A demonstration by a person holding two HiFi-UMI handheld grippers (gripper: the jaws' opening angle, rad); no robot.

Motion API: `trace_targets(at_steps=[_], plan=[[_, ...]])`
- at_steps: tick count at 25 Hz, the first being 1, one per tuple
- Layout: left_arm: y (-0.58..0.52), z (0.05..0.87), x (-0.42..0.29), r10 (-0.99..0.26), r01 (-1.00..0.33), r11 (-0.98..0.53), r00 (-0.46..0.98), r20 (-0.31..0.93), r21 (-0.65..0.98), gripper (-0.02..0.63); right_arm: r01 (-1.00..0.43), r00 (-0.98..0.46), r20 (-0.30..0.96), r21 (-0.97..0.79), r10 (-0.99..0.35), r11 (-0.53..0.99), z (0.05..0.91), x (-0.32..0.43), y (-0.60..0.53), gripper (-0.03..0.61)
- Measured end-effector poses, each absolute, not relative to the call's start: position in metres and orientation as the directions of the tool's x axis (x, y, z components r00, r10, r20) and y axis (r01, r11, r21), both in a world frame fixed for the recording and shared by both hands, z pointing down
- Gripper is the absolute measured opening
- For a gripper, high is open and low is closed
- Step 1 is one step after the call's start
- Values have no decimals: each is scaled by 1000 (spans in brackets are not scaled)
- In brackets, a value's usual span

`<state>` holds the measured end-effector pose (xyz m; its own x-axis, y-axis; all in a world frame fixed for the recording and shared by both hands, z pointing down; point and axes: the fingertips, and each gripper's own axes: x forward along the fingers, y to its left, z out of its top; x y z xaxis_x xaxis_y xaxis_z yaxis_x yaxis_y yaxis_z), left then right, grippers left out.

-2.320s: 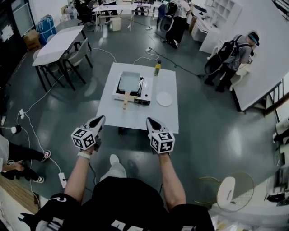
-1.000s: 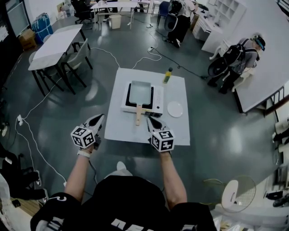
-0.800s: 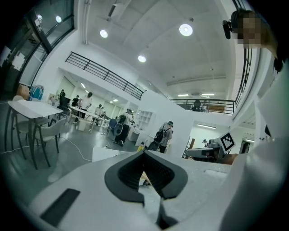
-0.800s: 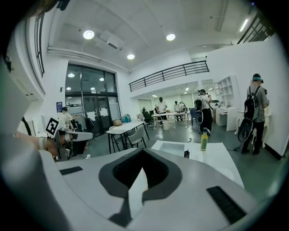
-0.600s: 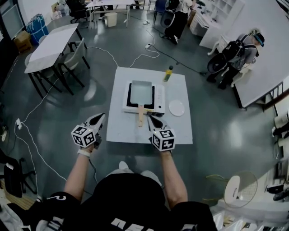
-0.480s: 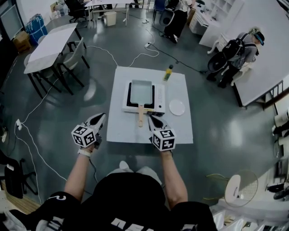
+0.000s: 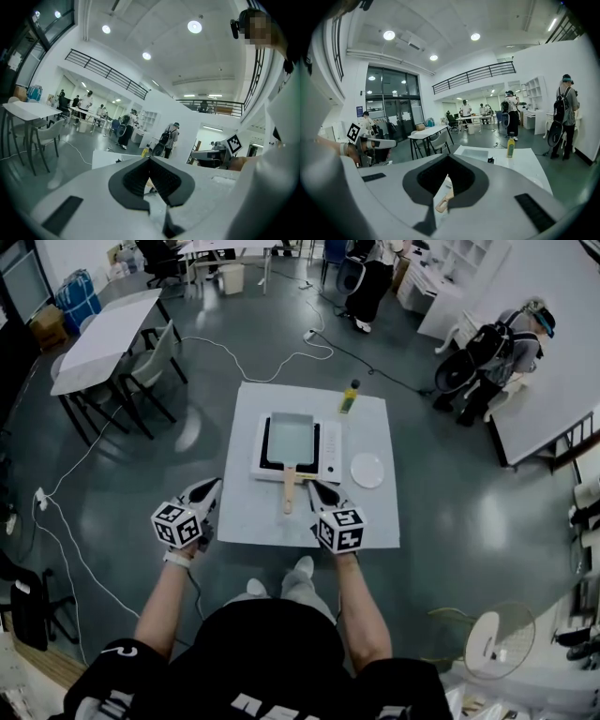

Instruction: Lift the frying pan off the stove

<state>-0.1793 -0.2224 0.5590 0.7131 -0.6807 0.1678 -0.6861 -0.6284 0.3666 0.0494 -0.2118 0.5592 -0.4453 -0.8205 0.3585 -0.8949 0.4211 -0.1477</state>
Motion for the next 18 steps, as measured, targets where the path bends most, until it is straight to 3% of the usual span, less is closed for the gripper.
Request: trace_targets(at_steps=[18], plan=[[-293,559,-109,-723,-736,-584,663,194,342,-2,-856,-515,347,-165,-784,489,562,114,-300,-5]])
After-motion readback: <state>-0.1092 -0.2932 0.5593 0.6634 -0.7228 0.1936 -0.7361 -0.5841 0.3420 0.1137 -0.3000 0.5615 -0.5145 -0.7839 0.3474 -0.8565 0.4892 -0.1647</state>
